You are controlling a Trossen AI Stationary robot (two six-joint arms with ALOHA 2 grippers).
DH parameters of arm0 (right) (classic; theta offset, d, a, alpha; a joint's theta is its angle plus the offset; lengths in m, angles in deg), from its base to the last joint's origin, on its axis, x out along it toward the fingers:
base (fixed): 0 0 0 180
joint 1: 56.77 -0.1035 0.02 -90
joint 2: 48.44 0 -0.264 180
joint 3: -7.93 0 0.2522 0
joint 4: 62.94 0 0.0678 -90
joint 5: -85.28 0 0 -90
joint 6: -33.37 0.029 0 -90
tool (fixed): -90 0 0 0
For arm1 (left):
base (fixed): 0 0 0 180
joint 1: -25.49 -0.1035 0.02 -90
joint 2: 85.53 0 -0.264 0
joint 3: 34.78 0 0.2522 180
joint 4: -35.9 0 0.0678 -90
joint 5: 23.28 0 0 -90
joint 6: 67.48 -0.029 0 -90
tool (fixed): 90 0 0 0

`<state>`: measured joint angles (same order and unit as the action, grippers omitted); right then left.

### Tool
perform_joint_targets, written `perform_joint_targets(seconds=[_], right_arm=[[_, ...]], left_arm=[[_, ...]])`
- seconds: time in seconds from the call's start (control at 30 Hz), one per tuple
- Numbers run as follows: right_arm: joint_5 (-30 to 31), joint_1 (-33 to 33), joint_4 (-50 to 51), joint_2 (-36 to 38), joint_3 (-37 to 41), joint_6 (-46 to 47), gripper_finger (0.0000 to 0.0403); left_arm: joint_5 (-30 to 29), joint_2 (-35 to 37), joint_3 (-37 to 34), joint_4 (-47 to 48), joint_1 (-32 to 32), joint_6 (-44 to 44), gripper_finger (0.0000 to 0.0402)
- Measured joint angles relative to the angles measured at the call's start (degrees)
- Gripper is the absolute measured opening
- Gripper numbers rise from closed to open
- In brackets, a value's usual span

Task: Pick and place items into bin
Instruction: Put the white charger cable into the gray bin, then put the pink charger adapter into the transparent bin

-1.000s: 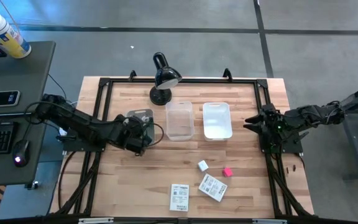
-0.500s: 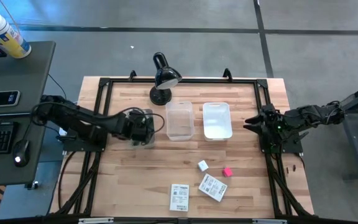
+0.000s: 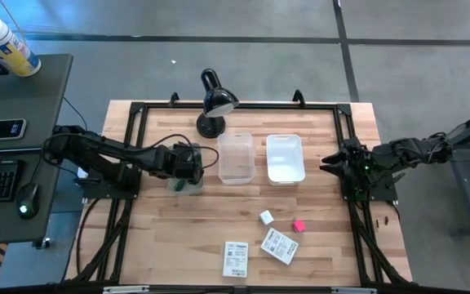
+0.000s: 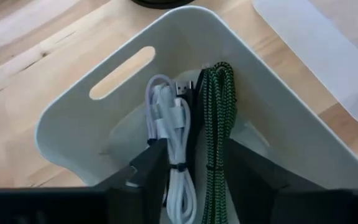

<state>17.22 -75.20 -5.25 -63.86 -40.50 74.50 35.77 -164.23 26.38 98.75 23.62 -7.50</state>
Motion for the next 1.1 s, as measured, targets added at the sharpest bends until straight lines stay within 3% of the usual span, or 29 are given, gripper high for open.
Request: perform_joint_targets(seconds=[0.3, 0.6, 0.87, 1.1], right_arm=[[-1.07, 0.0, 0.14, 0.0, 0.02, 1.11, 0.0155], [-0.72, 0.0, 1.19, 0.0, 0.02, 1.51, 0.0155], [-0.29, 0.0, 1.36, 0.0, 0.02, 1.51, 0.0155], [-0.85, 0.02, 1.36, 0.0, 0.01, 1.95, 0.0155]], left_arm=[[-0.25, 0.13, 3.17, 0.38, 0.0, -8.91, 0.0194], [-2.75, 0.17, 13.91, 0.44, 0.0, -26.6, 0.0175], [0.41, 0.17, 24.44, -0.21, 2.55, -41.12, 0.0162], [2.07, 0.24, 26.95, -3.55, 8.02, -49.54, 0.0161]])
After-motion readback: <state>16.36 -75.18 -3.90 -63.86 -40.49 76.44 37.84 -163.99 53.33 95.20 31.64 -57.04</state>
